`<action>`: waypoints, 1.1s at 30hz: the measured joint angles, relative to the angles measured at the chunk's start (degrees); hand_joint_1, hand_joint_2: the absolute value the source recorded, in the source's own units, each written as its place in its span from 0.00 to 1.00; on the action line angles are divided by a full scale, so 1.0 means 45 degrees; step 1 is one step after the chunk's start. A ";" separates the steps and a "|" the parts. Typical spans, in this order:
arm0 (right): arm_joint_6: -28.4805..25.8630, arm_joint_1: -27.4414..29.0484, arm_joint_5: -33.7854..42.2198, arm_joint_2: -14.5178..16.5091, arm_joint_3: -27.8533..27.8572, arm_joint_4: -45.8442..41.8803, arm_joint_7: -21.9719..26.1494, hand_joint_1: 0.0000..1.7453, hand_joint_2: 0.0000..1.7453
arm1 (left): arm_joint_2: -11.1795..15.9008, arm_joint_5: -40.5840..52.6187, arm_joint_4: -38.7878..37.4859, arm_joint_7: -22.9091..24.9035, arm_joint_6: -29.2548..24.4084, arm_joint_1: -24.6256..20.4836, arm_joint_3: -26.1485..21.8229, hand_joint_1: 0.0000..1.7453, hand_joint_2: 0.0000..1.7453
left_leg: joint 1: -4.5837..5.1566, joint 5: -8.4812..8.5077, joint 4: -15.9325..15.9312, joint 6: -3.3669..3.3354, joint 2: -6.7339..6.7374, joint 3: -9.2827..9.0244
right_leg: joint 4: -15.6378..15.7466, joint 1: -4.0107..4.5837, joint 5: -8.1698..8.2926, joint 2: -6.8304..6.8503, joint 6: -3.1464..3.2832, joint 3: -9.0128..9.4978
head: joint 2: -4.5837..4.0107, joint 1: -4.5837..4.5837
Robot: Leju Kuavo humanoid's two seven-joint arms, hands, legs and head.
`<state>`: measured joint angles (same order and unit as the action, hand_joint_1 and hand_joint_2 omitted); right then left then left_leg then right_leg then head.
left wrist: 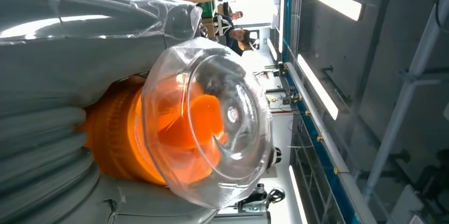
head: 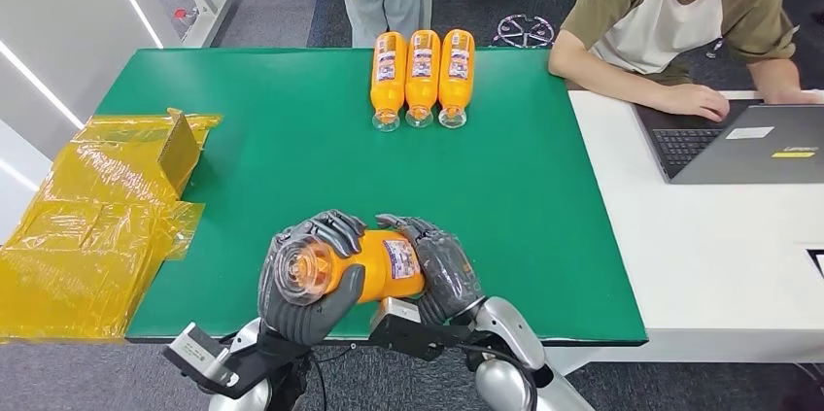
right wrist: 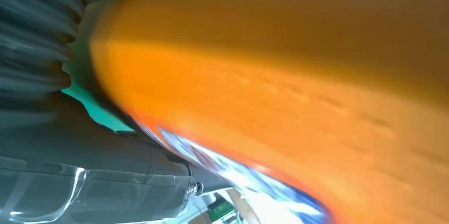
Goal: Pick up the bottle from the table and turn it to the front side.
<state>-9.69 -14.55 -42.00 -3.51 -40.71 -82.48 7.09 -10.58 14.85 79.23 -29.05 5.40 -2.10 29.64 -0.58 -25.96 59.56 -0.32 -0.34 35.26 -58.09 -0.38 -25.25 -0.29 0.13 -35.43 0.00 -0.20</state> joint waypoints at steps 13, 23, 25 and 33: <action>-0.1468 0.1311 0.2074 0.0207 0.0017 -0.0931 0.1622 0.00 1.00 | 0.0140 0.1580 0.0274 0.0579 -0.2999 0.0311 -0.0540 1.00 1.00 | -0.0003 -0.0009 -0.0002 0.0013 0.0002 -0.0001 | 0.0000 0.0003 -0.0009 -0.0002 0.0010 -0.0002 | 0.0000 -0.0001; -0.1582 0.2093 0.2896 0.0287 0.0274 -0.1912 0.2032 0.00 1.00 | 0.1163 1.3973 0.1104 0.4967 -0.7433 0.0405 -0.2592 1.00 1.00 | -0.0009 -0.0008 -0.0005 0.0016 0.0015 -0.0008 | -0.0008 0.0006 -0.0011 -0.0010 0.0017 -0.0005 | 0.0000 0.0000; -0.1416 0.2159 0.2850 0.0384 0.0393 -0.2102 0.1938 0.00 1.00 | 0.1569 1.4924 0.1107 0.5291 -0.7272 0.0332 -0.2883 1.00 1.00 | -0.0009 -0.0006 -0.0005 0.0018 0.0013 -0.0010 | -0.0008 0.0006 -0.0011 -0.0009 0.0017 -0.0005 | 0.0000 0.0000; -0.0915 0.2460 0.2798 0.0504 0.1093 -0.2591 0.1891 0.00 1.00 | 0.3875 1.6459 -0.0460 0.5513 -0.6090 -0.1128 -0.3327 1.00 1.00 | -0.0011 0.0002 -0.0005 0.0028 0.0021 -0.0014 | -0.0015 0.0007 -0.0002 -0.0012 0.0031 -0.0005 | 0.0000 -0.0001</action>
<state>-13.81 -3.48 -29.41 -1.25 -35.79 -94.14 15.59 6.86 88.91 77.16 -4.25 -22.00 -7.18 14.67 -0.62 -25.96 59.54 -0.19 -0.24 35.20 -58.16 -0.35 -25.26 -0.35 0.27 -35.45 0.00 -0.20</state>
